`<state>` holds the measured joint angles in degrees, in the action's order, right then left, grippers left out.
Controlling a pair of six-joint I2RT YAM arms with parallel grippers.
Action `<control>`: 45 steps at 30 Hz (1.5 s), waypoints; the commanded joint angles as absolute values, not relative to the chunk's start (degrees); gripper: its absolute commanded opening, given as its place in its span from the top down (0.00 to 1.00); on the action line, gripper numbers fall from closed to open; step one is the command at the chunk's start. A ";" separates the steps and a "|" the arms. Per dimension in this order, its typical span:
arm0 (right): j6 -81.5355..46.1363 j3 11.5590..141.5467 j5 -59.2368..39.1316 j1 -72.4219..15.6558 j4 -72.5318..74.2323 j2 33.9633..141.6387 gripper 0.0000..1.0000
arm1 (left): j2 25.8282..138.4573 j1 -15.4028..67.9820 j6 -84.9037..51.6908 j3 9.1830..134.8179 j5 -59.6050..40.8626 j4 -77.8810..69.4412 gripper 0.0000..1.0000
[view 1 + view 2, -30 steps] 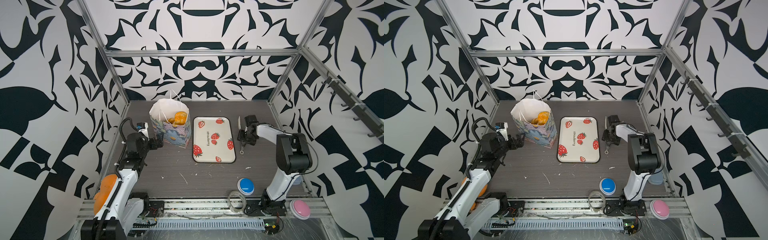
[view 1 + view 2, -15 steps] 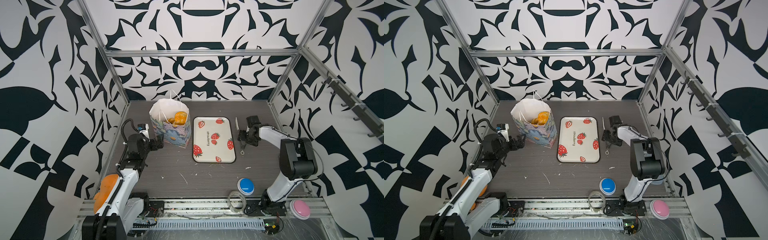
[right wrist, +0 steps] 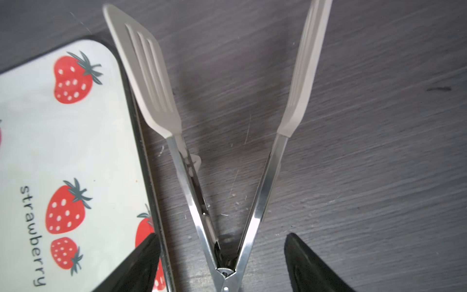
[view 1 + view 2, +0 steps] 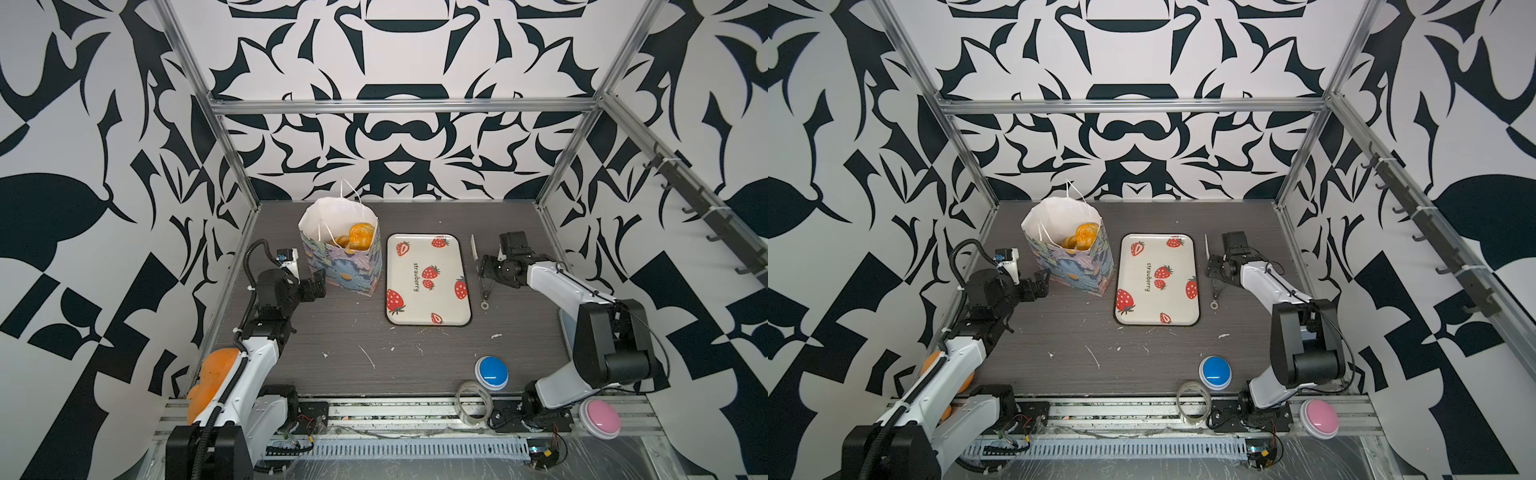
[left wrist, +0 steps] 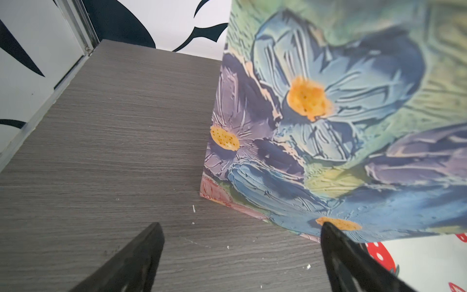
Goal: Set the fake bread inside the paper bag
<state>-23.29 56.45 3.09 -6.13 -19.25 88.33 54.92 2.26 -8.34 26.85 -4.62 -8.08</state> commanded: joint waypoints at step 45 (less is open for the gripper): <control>4.02 25.96 22.41 -9.03 41.04 78.00 0.07 | 83.06 0.88 0.32 18.08 -5.36 -52.91 0.01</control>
<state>2.00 25.39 21.39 -8.88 35.09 78.32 81.21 1.08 0.45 19.03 -3.84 -46.89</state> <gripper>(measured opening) 0.933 0.992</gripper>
